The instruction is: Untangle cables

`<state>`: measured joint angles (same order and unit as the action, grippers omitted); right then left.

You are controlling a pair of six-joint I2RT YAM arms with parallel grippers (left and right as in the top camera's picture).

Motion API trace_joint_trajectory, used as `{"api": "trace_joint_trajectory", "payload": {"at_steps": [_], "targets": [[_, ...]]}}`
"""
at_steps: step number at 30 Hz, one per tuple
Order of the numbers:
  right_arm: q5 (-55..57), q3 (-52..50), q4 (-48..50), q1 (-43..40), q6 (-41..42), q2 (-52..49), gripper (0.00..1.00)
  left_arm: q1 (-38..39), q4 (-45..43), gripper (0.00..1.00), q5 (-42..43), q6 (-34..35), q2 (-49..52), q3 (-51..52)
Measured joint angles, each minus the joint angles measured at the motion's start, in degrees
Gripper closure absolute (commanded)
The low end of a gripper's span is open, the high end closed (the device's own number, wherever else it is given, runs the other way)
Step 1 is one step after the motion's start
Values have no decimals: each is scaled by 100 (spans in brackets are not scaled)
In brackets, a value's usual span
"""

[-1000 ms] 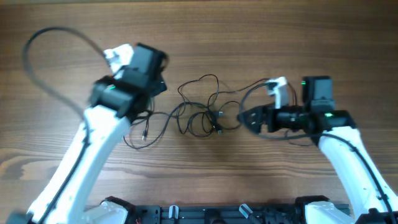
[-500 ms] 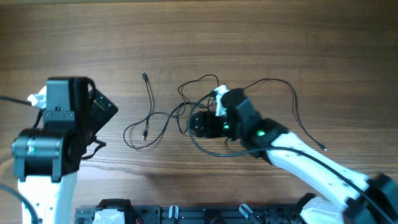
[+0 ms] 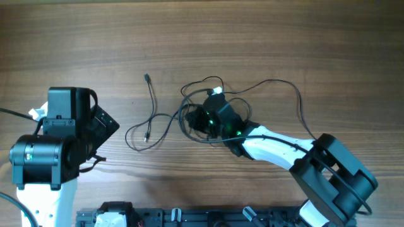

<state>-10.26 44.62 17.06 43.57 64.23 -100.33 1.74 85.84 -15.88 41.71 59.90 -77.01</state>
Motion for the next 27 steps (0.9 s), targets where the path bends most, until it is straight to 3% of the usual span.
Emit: {"api": "trace_joint_trajectory", "payload": {"at_steps": [4, 9, 16, 23, 27], "targets": [[-63, 120, 385, -11, -435, 205, 95, 0, 26, 0, 144, 2, 15, 0], [-162, 629, -101, -205, -1316, 1255, 95, 0, -157, 0, 640, -63, 15, 0], [-656, 1327, -787, -1314, -1816, 2326, 95, 0, -1379, 0, 2498, -1497, 13, 297], [-1458, 2031, -1082, -1888, -2164, 2341, 95, 144, -3062, 0, 4155, -2258, 17, 1908], [-1252, 2651, -2186, -2227, -2564, 2343, 95, 577, -3943, 0, 4760, -2295, 61, 3021]]}}
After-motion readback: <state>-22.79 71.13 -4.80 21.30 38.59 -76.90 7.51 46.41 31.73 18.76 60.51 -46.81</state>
